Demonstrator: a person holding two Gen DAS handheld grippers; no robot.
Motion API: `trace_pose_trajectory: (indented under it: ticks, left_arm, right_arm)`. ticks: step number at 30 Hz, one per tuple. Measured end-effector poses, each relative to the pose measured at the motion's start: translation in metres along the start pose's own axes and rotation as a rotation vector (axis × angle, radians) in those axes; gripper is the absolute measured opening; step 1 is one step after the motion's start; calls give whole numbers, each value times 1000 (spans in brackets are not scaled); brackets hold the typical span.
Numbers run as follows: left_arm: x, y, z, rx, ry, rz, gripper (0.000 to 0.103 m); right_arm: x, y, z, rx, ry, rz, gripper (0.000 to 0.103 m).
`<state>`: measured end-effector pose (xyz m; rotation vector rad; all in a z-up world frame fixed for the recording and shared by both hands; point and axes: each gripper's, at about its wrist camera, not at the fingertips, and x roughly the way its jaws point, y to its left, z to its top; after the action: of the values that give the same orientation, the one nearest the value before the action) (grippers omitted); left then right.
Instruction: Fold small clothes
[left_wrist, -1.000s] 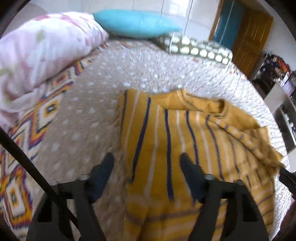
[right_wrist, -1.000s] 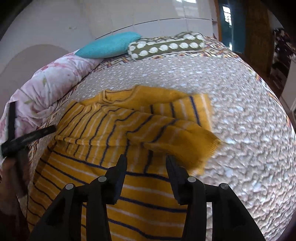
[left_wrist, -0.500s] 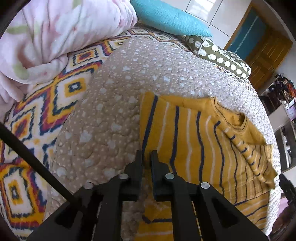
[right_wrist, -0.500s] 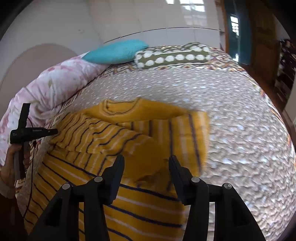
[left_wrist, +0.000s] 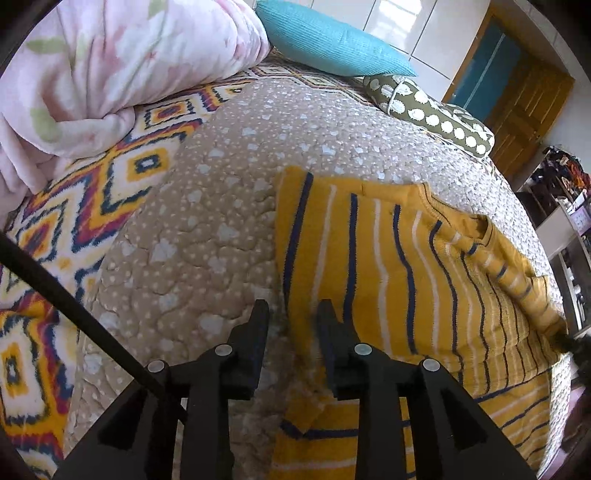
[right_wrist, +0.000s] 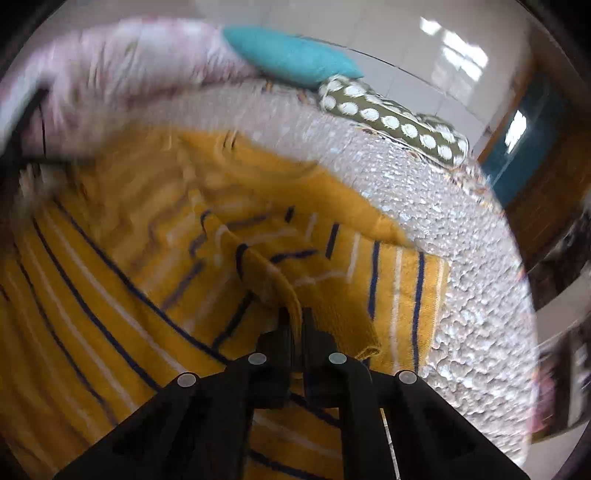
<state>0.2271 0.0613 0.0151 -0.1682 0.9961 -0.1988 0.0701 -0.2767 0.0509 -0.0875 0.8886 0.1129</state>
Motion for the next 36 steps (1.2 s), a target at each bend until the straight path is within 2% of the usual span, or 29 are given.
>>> trace_pose_trajectory:
  ticks: [2, 4, 6, 7, 8, 9, 10, 13, 15, 17, 22, 23, 25, 26, 27, 32, 36]
  left_arm:
    - [1, 0, 2, 2, 6, 1, 28]
    - [2, -1, 4, -3, 11, 2, 32]
    - [4, -2, 6, -21, 16, 5, 36]
    - [4, -2, 7, -28, 19, 8, 36]
    - [2, -3, 7, -35, 23, 10, 39]
    - [0, -4, 7, -38, 27, 8, 41]
    - [-5, -6, 6, -38, 29, 4, 42]
    - [-26, -10, -2, -4, 27, -11, 49]
    - [-45, -12, -13, 22, 12, -12, 54]
    - [-66, -9, -29, 18, -3, -35, 64]
    - [-93, 8, -78, -57, 35, -129, 65]
    - [-96, 10, -91, -71, 52, -151, 64]
    - [-100, 11, -109, -93, 86, -201, 50]
    - [-101, 11, -121, -111, 110, -243, 38]
    - [-103, 11, -131, -128, 126, -276, 34]
    - [-123, 12, -195, -191, 127, -357, 31]
    - [-151, 20, -234, -277, 88, -431, 31]
  right_arm:
    - [-17, -40, 18, 194, -62, 90, 5]
    - [-13, -65, 32, 300, -68, 86, 5]
    - [12, -90, 45, 372, -18, 26, 11]
    - [37, -105, 47, 397, 64, -69, 25]
    - [53, -114, 46, 412, 131, -148, 36]
    - [60, -122, 41, 436, 165, -198, 35]
    - [57, -126, 37, 460, 157, -194, 35]
    - [25, -130, 15, 536, 81, -93, 38]
    - [1, -124, -5, 530, 77, -44, 39]
    - [-19, -115, -32, 537, 87, 12, 44]
    - [-46, -93, -111, 605, 124, 175, 45]
    - [-49, -85, -128, 617, 130, 208, 45]
    - [-54, -72, -151, 636, 126, 275, 44]
    - [-58, -64, -163, 645, 114, 302, 44]
    - [-62, -59, -169, 650, 106, 312, 43]
    - [-78, -26, -212, 727, 84, 489, 40]
    - [-94, -2, -237, 736, 62, 567, 38]
